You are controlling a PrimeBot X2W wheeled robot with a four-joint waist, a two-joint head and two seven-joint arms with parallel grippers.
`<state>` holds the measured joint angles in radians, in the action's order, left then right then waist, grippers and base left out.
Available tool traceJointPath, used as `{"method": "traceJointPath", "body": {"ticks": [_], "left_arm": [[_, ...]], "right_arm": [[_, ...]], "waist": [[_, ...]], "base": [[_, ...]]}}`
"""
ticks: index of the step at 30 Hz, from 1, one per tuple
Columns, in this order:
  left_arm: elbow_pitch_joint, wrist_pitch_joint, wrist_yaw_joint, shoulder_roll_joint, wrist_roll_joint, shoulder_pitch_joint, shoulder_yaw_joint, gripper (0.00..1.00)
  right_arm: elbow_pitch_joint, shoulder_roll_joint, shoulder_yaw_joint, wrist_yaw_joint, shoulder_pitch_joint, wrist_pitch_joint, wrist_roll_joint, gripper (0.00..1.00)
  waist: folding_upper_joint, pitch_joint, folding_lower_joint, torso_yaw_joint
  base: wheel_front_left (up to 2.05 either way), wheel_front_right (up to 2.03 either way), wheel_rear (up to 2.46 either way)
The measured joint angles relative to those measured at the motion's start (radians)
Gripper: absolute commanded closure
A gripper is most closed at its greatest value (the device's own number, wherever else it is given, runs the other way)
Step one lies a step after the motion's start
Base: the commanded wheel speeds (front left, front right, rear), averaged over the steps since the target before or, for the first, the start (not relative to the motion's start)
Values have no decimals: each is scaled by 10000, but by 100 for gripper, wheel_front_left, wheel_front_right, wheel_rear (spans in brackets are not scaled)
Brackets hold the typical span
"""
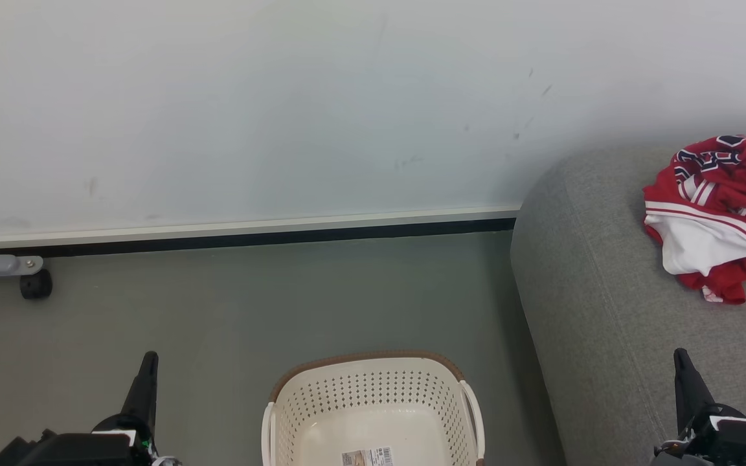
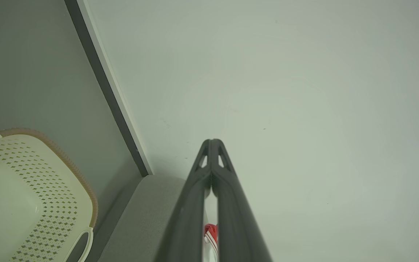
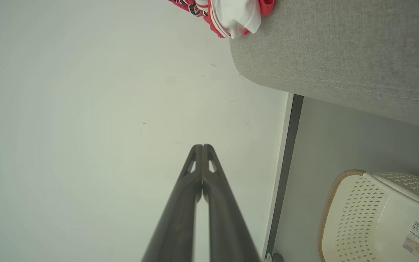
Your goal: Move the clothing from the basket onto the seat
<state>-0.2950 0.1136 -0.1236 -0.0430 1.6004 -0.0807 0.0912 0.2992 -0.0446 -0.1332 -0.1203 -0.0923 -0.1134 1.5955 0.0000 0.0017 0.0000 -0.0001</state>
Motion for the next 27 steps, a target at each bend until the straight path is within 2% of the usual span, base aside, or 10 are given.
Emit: {"method": "traceJointPath", "body": {"ticks": [27], "left_arm": [[-2, 0, 0, 2, 2, 0, 0, 100]], "right_arm": [[-2, 2, 2, -2, 0, 0, 2, 100]], "waist": [[0, 0, 0, 0]], "base": [[0, 0, 0]]}}
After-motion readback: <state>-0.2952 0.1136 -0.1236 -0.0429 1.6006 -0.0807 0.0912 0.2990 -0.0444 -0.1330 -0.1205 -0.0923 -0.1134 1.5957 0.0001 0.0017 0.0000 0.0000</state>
